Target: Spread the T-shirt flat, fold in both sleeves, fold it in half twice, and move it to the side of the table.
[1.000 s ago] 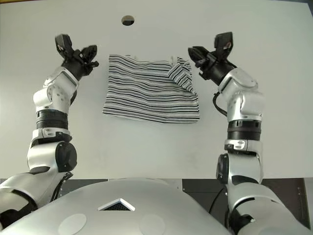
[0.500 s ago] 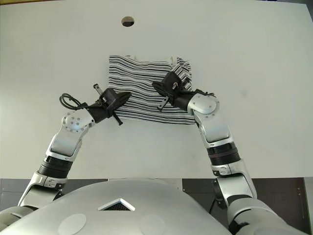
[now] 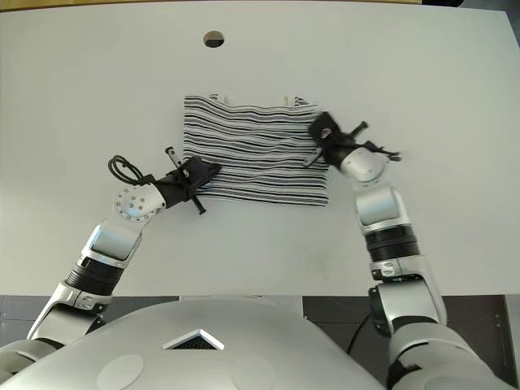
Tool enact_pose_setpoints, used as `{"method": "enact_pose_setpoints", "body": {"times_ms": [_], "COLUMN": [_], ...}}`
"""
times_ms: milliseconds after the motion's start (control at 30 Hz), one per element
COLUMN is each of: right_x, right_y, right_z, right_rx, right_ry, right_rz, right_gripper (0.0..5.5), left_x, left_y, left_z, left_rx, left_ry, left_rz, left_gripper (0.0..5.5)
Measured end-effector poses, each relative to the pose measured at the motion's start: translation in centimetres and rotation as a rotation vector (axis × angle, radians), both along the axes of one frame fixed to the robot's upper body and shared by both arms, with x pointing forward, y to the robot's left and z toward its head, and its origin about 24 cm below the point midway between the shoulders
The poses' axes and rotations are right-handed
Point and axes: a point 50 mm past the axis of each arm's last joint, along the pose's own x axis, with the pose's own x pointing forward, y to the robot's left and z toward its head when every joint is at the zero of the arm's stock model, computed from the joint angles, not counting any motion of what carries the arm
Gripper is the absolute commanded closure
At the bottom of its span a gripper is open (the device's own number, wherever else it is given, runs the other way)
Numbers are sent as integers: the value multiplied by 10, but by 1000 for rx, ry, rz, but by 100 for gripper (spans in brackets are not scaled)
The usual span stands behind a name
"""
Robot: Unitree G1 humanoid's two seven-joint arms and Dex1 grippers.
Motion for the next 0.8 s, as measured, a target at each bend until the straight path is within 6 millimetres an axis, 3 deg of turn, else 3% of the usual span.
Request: {"method": "enact_pose_setpoints", "body": {"times_ms": [133, 333, 533, 633, 800], "right_x": [7, 7, 16, 20, 25], "right_y": [-2, 23, 34, 37, 34], "right_z": [12, 17, 17, 4, -12], "right_rx": [-11, -19, -7, 17, 10], "right_ry": [-69, -161, -159, -67, 77], "right_rz": [-10, 87, 167, 183, 201], "right_gripper": [540, 540, 540, 540, 540], "left_x": [1, 1, -17, -23, -32], "left_y": [0, 0, -11, -20, -33], "left_z": [0, 2, 16, 24, 16], "left_rx": [1, -11, -151, -198, -218], "left_ry": [-2, -8, 37, 54, 118], "left_rz": [3, 4, -36, -69, -87], "left_gripper": [539, 539, 539, 539, 539]}}
